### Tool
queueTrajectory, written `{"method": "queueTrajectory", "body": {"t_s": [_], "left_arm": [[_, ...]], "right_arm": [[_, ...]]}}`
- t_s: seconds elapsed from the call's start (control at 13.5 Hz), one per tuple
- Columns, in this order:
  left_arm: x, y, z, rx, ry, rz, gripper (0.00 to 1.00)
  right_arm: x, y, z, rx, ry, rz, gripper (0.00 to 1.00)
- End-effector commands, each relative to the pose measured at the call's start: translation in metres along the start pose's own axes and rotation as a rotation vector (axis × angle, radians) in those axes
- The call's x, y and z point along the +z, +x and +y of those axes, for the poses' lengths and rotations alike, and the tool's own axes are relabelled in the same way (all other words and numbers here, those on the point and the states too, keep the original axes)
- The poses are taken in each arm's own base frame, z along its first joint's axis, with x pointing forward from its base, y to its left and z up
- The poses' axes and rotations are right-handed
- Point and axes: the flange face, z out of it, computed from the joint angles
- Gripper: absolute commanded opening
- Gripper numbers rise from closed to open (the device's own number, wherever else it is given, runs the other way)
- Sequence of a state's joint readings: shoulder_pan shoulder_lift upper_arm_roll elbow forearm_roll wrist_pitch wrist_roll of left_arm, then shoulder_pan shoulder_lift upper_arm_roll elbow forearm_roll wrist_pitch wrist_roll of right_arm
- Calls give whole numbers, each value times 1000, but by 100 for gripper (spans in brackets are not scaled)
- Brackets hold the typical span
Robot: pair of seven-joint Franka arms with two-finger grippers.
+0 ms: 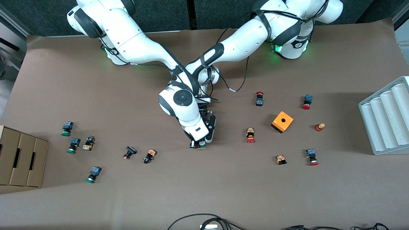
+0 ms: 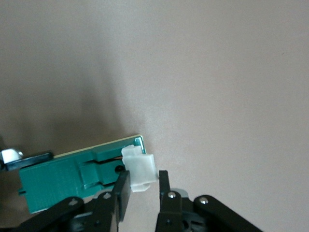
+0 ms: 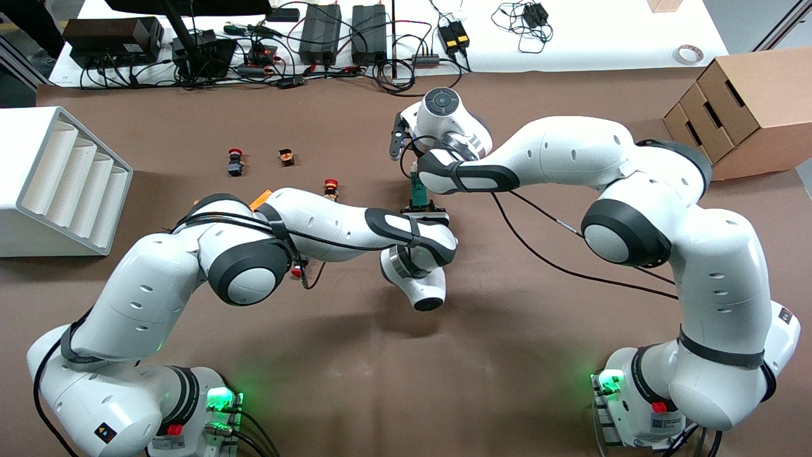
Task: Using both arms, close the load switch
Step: 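Slide the white toggle along the switch body with the right gripper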
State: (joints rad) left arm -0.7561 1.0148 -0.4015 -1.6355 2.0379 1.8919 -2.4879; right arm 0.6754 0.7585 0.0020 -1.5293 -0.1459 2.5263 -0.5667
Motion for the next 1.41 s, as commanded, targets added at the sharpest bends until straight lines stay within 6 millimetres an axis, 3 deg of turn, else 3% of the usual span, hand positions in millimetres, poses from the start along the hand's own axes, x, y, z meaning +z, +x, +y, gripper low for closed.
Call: {"method": "queueTrajectory", "body": {"t_s": [0.0,1.19,1.26,1.33], "left_arm": [[2,-7,2,-11,-7,9,62],[2,-9,2,-15,-3,13,62],[2,-10,1,-14,-3,12,62],[2,-10,1,-13,-3,12,62]], "right_arm": [[14,5,2,-11,-33,-4,31],[21,4,5,-12,-39,-7,31],[18,5,6,-8,-39,-5,34],[15,6,7,2,-36,0,60]]}}
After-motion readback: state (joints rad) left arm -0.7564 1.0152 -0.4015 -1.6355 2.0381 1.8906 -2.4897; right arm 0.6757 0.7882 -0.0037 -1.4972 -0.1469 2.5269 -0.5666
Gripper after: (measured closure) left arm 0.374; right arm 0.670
